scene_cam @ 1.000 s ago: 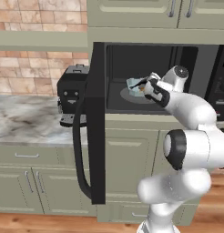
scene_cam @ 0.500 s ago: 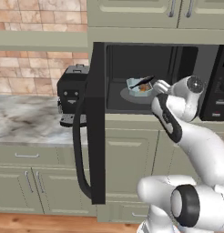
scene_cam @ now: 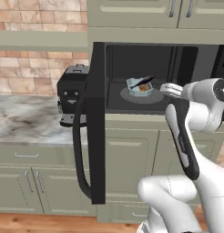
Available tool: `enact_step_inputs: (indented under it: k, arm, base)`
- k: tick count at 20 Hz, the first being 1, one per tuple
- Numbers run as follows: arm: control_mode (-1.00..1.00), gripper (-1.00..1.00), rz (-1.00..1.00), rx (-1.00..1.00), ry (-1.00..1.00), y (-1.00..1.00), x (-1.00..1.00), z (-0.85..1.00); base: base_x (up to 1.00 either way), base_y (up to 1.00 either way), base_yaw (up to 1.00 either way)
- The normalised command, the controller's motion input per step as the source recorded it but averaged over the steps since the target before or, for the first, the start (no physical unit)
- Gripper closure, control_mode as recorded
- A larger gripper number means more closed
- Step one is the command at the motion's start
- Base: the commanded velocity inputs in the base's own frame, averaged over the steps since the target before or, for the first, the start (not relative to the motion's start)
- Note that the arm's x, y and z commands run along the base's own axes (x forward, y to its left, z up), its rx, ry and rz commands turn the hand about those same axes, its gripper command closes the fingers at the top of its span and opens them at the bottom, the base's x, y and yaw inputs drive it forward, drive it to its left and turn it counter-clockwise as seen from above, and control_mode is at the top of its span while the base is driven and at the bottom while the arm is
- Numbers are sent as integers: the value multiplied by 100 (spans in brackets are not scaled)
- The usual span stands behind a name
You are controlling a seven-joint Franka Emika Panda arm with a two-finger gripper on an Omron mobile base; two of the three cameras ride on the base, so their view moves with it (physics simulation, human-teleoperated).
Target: Place the tupperware containing the fish and mushroom meal in the microwave. Close the microwave door and press the start button to reheat the meal.
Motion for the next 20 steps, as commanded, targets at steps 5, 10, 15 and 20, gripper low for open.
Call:
enact_step_inputs:
  k: [5,10,15,20]
  arm:
    - [-100,-100,21,-34,5,50,-100,83]
    - [-100,-100,19,-34,9,55,-100,66]
    - [-100,-100,10,-29,0,46,-100,12]
    - [-100,-100,0,-22,-9,44,-100,-6]
  base:
    - [0,0,0]
    - [0,0,0]
    - [0,0,0]
    - [0,0,0]
